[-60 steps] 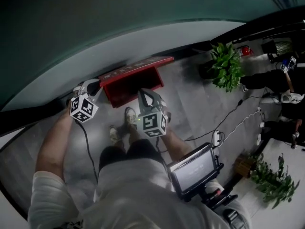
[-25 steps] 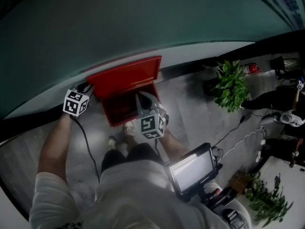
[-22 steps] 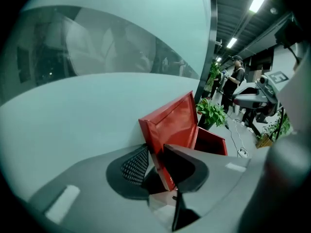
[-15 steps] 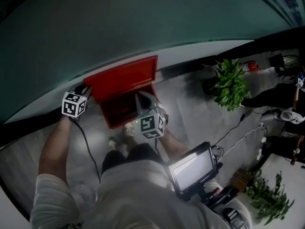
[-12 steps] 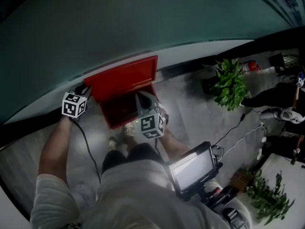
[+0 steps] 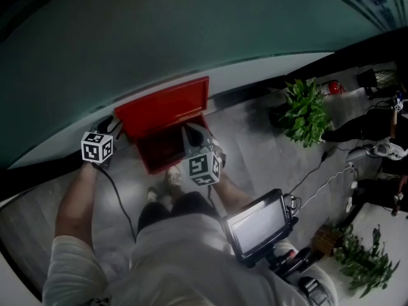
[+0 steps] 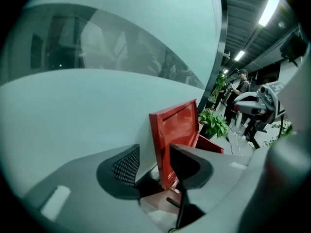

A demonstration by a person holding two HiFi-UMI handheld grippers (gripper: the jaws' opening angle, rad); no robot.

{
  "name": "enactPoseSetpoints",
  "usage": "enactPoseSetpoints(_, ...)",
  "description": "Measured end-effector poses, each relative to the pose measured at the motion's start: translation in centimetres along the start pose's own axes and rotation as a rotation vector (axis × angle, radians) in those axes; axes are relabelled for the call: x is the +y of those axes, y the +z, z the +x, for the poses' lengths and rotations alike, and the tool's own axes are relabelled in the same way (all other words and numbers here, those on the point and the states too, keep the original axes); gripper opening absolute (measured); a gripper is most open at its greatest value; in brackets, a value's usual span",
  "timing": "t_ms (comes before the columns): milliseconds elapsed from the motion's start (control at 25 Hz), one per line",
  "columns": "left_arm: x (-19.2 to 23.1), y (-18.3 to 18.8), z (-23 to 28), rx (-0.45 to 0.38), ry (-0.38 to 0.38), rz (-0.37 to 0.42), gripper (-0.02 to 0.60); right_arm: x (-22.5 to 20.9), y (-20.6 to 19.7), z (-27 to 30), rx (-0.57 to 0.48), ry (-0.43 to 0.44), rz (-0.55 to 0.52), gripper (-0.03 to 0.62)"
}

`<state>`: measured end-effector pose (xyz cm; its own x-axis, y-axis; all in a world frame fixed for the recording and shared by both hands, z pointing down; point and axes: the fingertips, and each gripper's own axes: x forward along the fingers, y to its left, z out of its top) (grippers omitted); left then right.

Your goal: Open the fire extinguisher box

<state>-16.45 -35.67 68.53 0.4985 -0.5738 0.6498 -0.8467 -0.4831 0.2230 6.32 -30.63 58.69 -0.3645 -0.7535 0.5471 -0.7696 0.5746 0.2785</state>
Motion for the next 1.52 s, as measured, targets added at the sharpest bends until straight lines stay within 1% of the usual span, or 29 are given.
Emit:
enactPoseSetpoints(160,-0.5,0.4,-2.5,-0.054,0.033,0.006,0.170,0.4,1.0,-0.8,-0.011,-0.016,0.008,0.014)
enactPoseSetpoints(200,-0.9,0.7,-3.4,-0.076,0.044,0.011,0.155,0.6,1.5,-1.1,-0.015,-0.020,0.014,0.014)
enactPoseSetpoints(320,-2.0,2.3,-6.9,-0.165,0.086,0.017,0.076,1.3,3.6,-2.3,-0.035,-0.036,0.032,0.014)
enactPoseSetpoints(400,-3.1,3.5,-9.1,-0.226,0.100,0.014,0.024,1.7,4.9,-3.1,-0.050,-0.046,0.045,0.014)
enactPoseSetpoints(480,-4.8,4.2,-11.7,-0.279,0.092,0.010,0.003,2.4,6.1,-4.6,-0.063,-0.056,0.061,0.014)
enactPoseSetpoints(640,-9.0,4.9,-18.7,-0.370,0.042,0.013,0.003,5.2,8.7,-9.5,-0.091,-0.073,0.106,0.014)
enactPoseSetpoints(760,-11.9,5.4,-19.2,-0.416,-0.004,0.028,0.002,4.9,8.0,-10.7,-0.102,-0.082,0.147,0.014)
enactPoseSetpoints(840,-13.6,5.6,-19.5,-0.437,-0.030,0.042,0.002,5.0,7.6,-11.6,-0.111,-0.084,0.166,0.014)
enactPoseSetpoints(920,-15.2,4.9,-20.9,-0.447,-0.044,0.044,0.002,6.2,7.3,-13.1,-0.111,-0.075,0.176,0.014)
enactPoseSetpoints(1080,-17.2,2.8,-20.6,-0.444,-0.048,0.008,0.002,7.2,5.4,-14.0,-0.113,-0.046,0.185,0.014)
enactPoseSetpoints(1120,-18.3,2.1,-21.4,-0.443,-0.047,0.006,0.002,7.7,5.3,-15.1,-0.115,-0.036,0.193,0.014)
enactPoseSetpoints(1240,-22.1,0.6,-25.3,-0.448,-0.025,0.015,0.002,9.3,5.9,-19.7,-0.141,-0.001,0.214,0.014)
enactPoseSetpoints(1360,-25.0,-0.5,-26.6,-0.461,0.005,0.011,0.002,9.5,5.4,-22.2,-0.177,0.026,0.258,0.014)
enactPoseSetpoints(1520,-29.1,-2.1,-28.8,-0.491,0.058,-0.014,0.002,9.2,3.2,-25.8,-0.182,0.053,0.223,0.014)
